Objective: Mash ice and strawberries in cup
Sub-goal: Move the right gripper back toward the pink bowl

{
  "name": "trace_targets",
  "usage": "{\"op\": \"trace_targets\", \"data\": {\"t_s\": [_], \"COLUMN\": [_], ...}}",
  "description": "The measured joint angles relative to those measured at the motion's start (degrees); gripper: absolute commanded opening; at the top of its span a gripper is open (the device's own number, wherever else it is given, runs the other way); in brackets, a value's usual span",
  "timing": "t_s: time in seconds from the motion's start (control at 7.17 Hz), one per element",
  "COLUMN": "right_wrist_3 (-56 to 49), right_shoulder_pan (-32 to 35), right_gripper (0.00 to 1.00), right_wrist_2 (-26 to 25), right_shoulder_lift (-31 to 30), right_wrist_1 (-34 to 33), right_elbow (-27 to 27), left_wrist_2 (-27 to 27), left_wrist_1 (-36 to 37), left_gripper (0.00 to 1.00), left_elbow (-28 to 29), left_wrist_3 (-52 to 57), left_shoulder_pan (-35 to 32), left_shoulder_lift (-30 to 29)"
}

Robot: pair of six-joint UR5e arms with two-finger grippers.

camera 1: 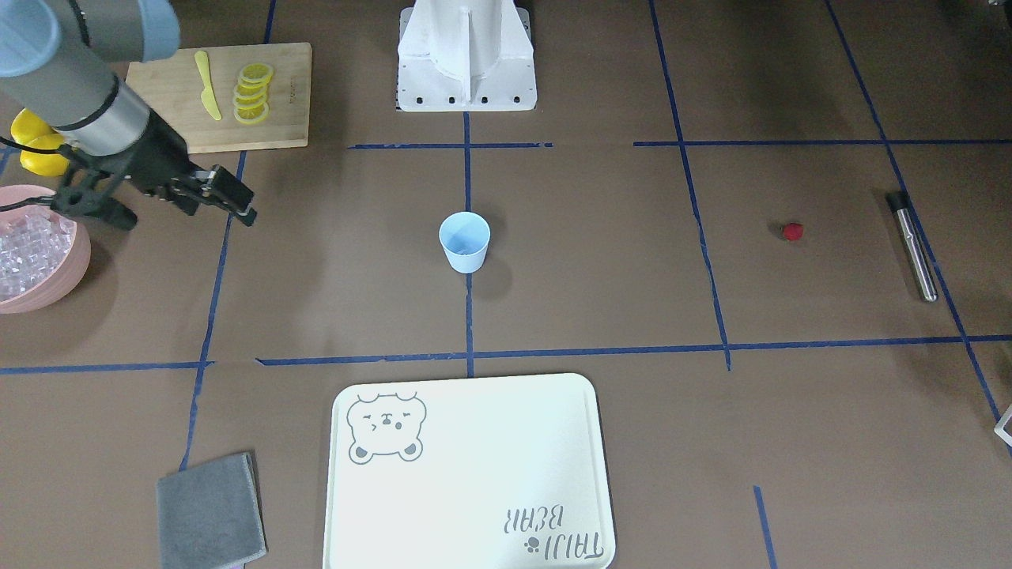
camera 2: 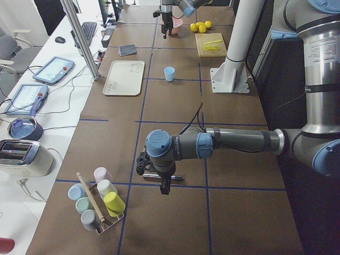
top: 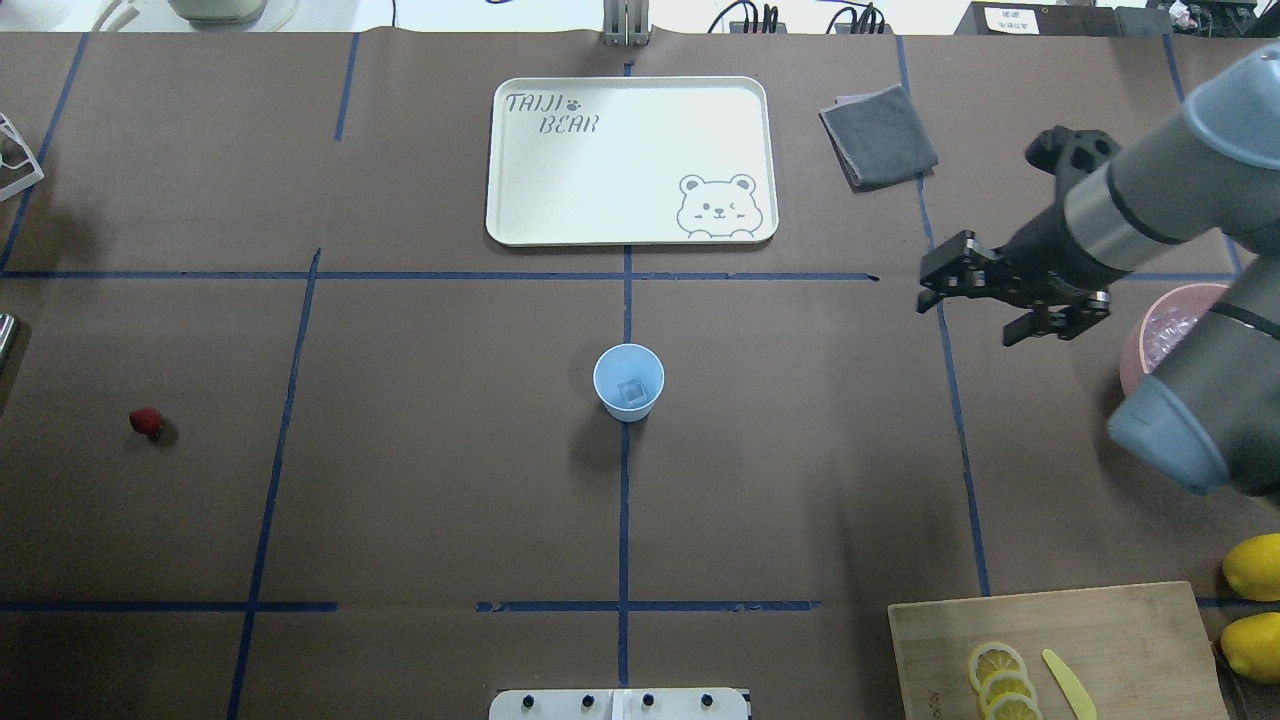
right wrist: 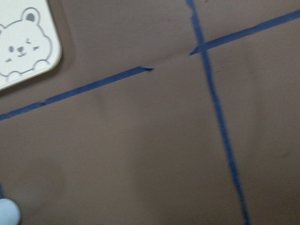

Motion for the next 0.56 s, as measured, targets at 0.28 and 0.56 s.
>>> {"op": "trace_targets", "data": {"t_s": [0.28, 0.56], "right_wrist_3": [-23.9, -43.9], "right_shoulder_pan": [6.6, 11.8], "right_gripper": [1.00, 1.00], "right_wrist_2": [-0.3, -2.2], "right_shoulder_lift": [-10.9, -15.7], "right_wrist_1": [0.0, 0.4], "right_elbow": [0.4, -2.0], "left_wrist_2": [0.0, 0.0], "left_wrist_1": [-0.1, 0.0], "left_gripper": [1.00, 1.00], "left_elbow": [-0.1, 0.0], "left_wrist_3": [0.1, 0.2], "left_shoulder_pan": [0.1, 0.1], "left_shoulder_lift": [0.7, 0.9]}}
